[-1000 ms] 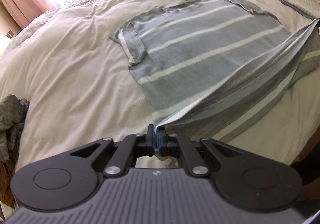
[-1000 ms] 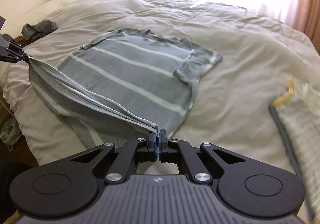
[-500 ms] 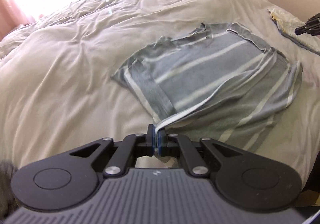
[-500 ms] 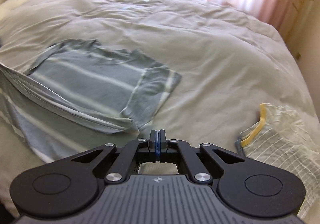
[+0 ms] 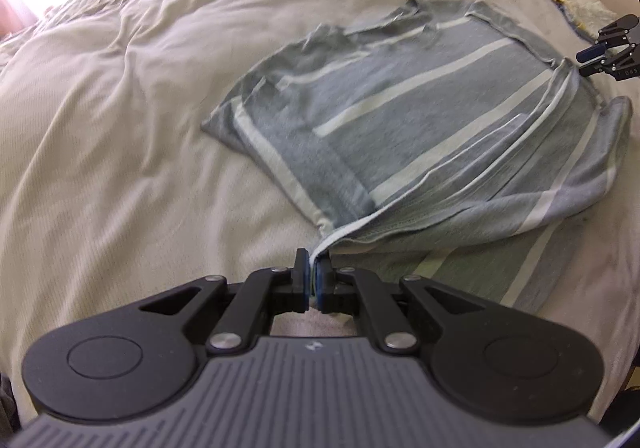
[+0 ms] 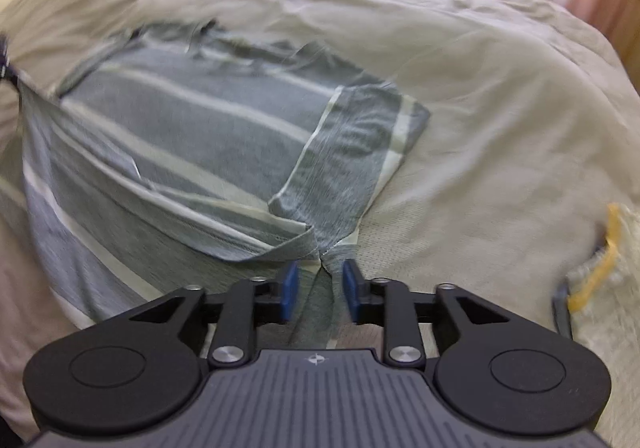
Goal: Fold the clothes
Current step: 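Carry the held edge over the shirt with both grippers to fold it in half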
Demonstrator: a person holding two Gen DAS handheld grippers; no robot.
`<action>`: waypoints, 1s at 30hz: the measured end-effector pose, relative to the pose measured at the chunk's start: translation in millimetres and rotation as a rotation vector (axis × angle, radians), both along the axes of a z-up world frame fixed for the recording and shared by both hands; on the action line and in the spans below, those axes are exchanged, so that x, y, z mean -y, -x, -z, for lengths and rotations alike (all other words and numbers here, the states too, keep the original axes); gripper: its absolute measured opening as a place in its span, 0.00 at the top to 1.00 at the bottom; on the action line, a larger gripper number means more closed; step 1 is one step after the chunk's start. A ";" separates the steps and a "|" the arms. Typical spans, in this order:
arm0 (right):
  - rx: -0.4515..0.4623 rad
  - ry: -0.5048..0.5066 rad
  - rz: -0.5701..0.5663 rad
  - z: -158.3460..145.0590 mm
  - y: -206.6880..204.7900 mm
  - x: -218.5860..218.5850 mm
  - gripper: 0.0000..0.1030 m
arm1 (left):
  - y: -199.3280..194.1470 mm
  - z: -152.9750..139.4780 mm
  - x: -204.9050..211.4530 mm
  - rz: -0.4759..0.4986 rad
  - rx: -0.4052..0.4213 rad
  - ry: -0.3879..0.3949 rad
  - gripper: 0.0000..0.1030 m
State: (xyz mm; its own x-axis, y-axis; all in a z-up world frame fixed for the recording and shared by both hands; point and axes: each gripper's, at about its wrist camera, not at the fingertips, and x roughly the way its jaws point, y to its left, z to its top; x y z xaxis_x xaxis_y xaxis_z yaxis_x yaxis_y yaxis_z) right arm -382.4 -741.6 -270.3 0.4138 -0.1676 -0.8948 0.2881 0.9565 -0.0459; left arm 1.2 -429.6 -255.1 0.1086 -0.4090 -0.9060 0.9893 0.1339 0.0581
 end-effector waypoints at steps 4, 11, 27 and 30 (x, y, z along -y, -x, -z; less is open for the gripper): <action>-0.004 0.008 -0.134 14.7 -8.0 1.5 0.69 | 3.0 6.9 2.9 -0.023 0.007 -0.042 0.98; 0.015 0.000 -0.275 15.1 -14.1 4.7 0.88 | 8.9 13.3 7.1 -0.050 0.010 -0.086 0.98; 0.118 -0.037 -0.167 -45.5 19.7 7.2 1.00 | 19.7 -30.4 -2.1 -0.049 0.030 -0.031 0.98; 0.146 -0.017 -0.122 -64.8 23.4 15.6 1.00 | 11.0 -45.7 2.9 -0.056 0.035 -0.002 0.98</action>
State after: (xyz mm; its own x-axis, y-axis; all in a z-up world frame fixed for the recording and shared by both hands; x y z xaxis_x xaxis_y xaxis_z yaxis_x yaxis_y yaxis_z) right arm -405.8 -757.2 -205.5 0.5557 -0.0933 -0.8261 0.1724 0.9850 0.0048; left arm -9.8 -432.5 -209.5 0.1631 -0.3998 -0.9020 0.9775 0.1892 0.0929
